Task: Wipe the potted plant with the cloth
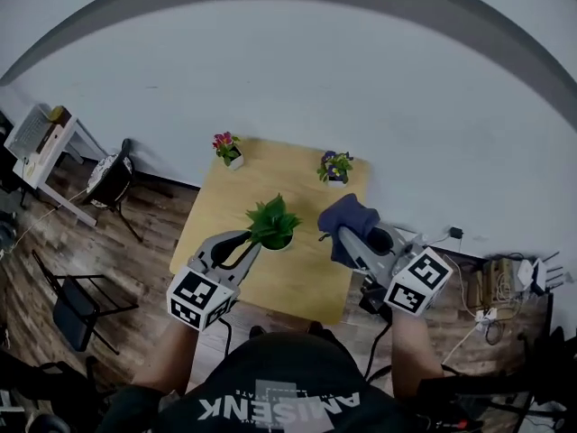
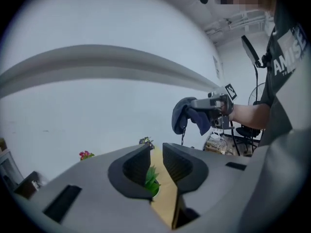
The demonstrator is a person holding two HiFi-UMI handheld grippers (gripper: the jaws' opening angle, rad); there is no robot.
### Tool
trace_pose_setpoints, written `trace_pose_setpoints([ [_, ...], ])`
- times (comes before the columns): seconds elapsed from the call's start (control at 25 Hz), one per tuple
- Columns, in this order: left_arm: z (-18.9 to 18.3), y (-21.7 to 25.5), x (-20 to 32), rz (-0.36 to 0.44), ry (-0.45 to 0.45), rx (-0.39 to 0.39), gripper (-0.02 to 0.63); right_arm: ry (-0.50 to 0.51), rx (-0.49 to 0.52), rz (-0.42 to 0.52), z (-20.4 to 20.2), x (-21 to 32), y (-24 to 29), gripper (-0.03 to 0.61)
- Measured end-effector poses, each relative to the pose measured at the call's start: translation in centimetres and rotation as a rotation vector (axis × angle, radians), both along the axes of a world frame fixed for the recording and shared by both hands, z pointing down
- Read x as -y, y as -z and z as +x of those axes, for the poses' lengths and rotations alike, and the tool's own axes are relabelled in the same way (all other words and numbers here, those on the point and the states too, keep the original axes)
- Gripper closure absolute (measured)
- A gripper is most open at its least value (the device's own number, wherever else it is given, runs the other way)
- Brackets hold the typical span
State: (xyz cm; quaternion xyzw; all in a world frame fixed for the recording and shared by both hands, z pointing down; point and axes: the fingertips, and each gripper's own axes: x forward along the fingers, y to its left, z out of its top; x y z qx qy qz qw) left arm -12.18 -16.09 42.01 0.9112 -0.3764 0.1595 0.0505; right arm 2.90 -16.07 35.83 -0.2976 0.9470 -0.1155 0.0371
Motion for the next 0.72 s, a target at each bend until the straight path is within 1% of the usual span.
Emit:
trace_pose_setpoints([
  [0.04,-0.7,1.0,-0.2,0.017,0.027,-0.023,0.543,0.011,-0.004,0.009,-0.4,0.2,0.5,0.528],
  [0.08,-1.4,1.8,-0.6,0.026,0.052,-0.048,0.582,0.019,-0.005,0.016,-0.8,0.3,0.9,0.528],
  [0.16,-2.6,3.4,-1.3,0.039,0.091,-0.088,0.591,0.024,0.001,0.028,-1.5,0.6,2.0,0.528],
  [0.28,-4.5,5.6,-2.6,0.085,0.146,-0.082,0.592,0.033,0.008,0.057,-2.5,1.0,3.8,0.528],
  [0.32,-5.0,6.2,-3.0,0.102,0.164,-0.081,0.607,0.039,0.009,0.067,-2.9,1.1,4.3,0.528],
  [0.4,-5.9,7.5,-3.5,0.133,0.199,-0.094,0.611,0.053,0.005,0.087,-3.7,1.0,5.4,0.528],
  [0.52,-7.2,9.6,-3.9,0.160,0.257,-0.115,0.611,0.072,-0.008,0.115,-4.9,0.5,6.7,0.528],
  [0.64,-8.3,11.0,-3.6,0.190,0.308,-0.094,0.612,0.074,-0.011,0.135,-5.6,0.4,7.8,0.528],
  [0.72,-8.7,11.4,-3.4,0.202,0.325,-0.077,0.612,0.075,-0.012,0.146,-5.9,0.4,8.3,0.528],
])
